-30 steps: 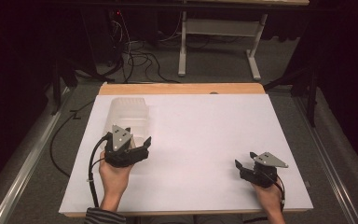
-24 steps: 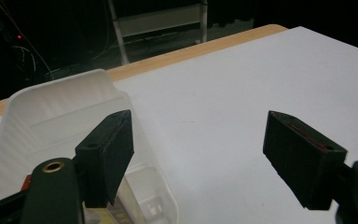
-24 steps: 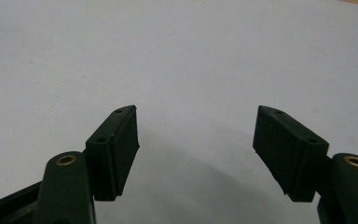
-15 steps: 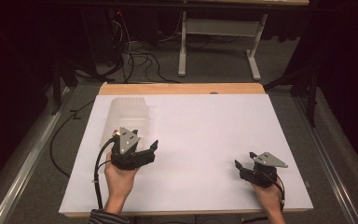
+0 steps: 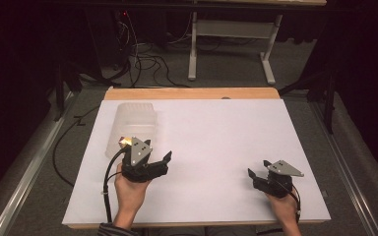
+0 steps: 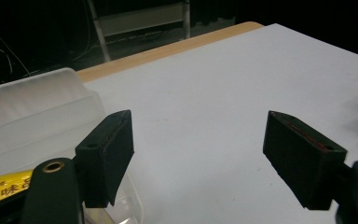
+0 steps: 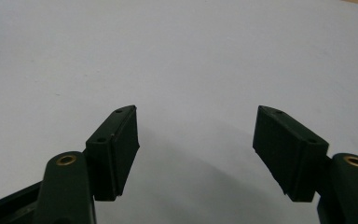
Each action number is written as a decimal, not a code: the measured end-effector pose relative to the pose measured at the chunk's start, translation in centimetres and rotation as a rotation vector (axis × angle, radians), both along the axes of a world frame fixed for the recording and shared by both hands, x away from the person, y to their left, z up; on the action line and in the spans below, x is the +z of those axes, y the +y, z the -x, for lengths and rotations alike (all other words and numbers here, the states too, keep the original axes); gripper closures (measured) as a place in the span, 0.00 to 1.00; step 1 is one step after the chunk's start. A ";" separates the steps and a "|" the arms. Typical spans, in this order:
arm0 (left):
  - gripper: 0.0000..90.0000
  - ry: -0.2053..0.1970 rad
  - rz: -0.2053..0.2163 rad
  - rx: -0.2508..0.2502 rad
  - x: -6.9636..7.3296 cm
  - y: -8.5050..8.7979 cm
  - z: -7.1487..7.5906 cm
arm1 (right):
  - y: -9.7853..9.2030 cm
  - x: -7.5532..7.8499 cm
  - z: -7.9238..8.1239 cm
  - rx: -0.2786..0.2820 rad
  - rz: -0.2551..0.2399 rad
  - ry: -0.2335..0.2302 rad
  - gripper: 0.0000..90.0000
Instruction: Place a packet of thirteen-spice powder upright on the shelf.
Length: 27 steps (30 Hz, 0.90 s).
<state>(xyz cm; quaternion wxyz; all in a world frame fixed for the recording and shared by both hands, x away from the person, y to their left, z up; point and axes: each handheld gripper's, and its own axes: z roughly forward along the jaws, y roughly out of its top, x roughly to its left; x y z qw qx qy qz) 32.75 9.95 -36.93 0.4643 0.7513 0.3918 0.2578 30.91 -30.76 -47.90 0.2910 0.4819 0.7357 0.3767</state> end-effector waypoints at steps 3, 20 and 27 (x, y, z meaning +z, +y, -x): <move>0.28 0.003 0.001 -0.007 -0.2 -0.3 0.1 | 0.0 0.0 0.0 0.000 0.001 0.000 0.35; 0.28 0.010 0.002 -0.045 -0.6 -1.7 0.7 | 0.0 0.0 0.0 0.000 0.002 -0.003 0.35; 0.28 0.021 0.011 -0.057 -1.0 -2.3 0.7 | 0.0 0.0 0.0 0.001 0.003 -0.004 0.35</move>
